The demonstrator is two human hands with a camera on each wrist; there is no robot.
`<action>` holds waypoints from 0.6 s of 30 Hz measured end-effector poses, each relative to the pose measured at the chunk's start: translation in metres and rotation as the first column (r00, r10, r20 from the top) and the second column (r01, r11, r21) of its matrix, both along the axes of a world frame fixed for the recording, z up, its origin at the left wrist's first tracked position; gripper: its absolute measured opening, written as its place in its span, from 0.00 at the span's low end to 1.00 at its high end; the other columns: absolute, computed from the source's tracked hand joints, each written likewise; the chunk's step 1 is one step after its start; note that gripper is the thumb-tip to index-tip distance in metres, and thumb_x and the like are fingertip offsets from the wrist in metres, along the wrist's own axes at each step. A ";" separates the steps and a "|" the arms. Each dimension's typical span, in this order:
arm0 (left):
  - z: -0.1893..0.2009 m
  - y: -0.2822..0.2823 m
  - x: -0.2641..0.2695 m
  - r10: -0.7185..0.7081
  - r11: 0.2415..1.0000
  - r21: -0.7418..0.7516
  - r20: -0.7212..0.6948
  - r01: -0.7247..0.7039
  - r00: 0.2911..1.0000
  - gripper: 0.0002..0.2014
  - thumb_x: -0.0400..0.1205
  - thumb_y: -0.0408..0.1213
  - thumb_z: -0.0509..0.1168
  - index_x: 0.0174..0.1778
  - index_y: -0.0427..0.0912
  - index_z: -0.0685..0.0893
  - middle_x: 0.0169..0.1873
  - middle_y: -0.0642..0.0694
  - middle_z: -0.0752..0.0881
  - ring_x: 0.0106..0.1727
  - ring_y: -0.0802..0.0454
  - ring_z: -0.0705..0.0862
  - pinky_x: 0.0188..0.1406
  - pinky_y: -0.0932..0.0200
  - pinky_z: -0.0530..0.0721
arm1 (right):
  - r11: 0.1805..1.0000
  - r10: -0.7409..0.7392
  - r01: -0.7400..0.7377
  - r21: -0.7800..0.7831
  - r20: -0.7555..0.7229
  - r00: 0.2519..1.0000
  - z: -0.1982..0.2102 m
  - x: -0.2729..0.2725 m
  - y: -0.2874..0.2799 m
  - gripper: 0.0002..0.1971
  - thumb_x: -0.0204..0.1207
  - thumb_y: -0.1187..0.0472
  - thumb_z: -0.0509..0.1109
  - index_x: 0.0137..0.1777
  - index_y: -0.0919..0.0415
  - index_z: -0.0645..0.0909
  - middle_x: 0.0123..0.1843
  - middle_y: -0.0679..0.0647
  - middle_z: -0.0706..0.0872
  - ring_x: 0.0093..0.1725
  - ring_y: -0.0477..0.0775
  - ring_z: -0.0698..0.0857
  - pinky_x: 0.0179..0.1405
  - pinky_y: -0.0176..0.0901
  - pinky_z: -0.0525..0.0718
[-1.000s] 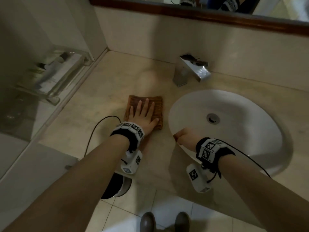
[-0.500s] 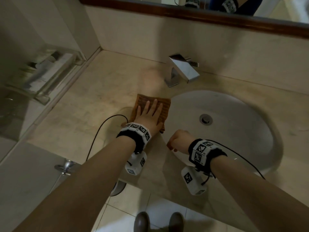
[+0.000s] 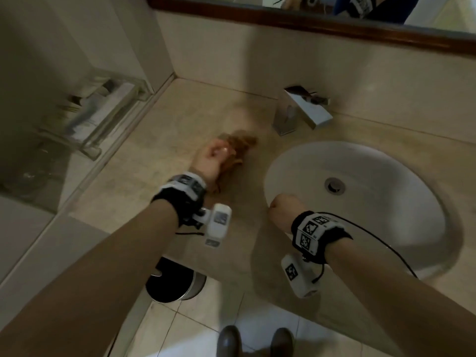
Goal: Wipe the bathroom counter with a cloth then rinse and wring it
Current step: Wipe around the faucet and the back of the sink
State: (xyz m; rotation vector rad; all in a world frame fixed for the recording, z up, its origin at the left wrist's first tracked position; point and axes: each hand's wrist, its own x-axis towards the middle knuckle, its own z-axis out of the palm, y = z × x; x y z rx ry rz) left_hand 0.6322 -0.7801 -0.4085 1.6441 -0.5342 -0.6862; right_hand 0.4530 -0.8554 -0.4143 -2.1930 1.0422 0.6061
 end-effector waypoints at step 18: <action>-0.043 0.118 0.005 -0.321 0.826 0.561 0.377 0.062 0.868 0.10 0.87 0.36 0.55 0.62 0.43 0.77 0.83 0.48 0.53 0.84 0.44 0.44 0.80 0.44 0.36 | 0.994 -0.071 0.076 -0.084 0.065 0.995 -0.011 -0.011 0.015 0.20 0.85 0.56 0.57 0.32 0.63 0.76 0.40 0.61 0.82 0.41 0.59 0.80 0.43 0.42 0.74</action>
